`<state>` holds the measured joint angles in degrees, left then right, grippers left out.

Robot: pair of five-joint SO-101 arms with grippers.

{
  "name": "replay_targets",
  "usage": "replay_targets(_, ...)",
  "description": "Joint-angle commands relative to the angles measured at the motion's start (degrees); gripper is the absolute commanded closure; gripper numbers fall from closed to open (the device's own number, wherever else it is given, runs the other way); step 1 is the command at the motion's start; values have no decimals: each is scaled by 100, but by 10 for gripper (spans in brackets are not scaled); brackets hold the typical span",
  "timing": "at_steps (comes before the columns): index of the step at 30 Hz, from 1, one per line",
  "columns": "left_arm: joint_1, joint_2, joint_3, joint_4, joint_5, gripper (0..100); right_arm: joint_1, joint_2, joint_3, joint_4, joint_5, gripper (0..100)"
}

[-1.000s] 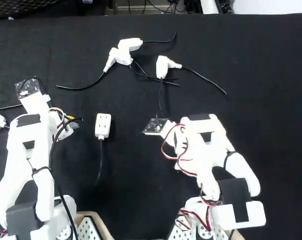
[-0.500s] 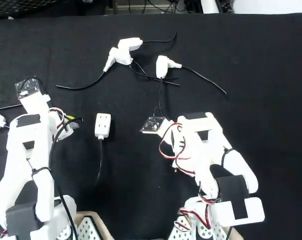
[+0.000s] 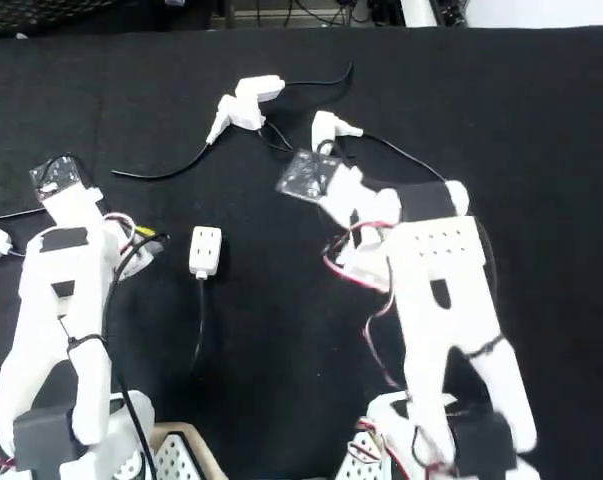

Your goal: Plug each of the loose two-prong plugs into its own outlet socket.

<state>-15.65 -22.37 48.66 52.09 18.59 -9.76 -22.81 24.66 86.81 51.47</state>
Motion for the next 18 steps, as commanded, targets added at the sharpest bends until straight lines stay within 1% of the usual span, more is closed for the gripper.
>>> replay_targets(1, 479, -193, -338, -255, 607, 713, -695, -365, -330, 352, -563, 987)
replay_targets(5, 1297, -202, -497, -299, 651, 713, -1134, -374, -330, 343, -1213, 987)
replay_targets(9, 2141, -202, -760, -273, 651, 712, -1626, -409, -365, 334, -1538, 987)
replay_targets(12, 2642, -202, -848, -264, 659, 710, -1864, -409, -338, 246, -1749, 987)
replay_targets(15, 2976, -202, -840, -264, 659, 710, -1960, -374, -189, 105, -1899, 987)
replay_targets(18, 3055, -202, -822, -264, 659, 710, -1960, -374, 154, -185, -2022, 986)
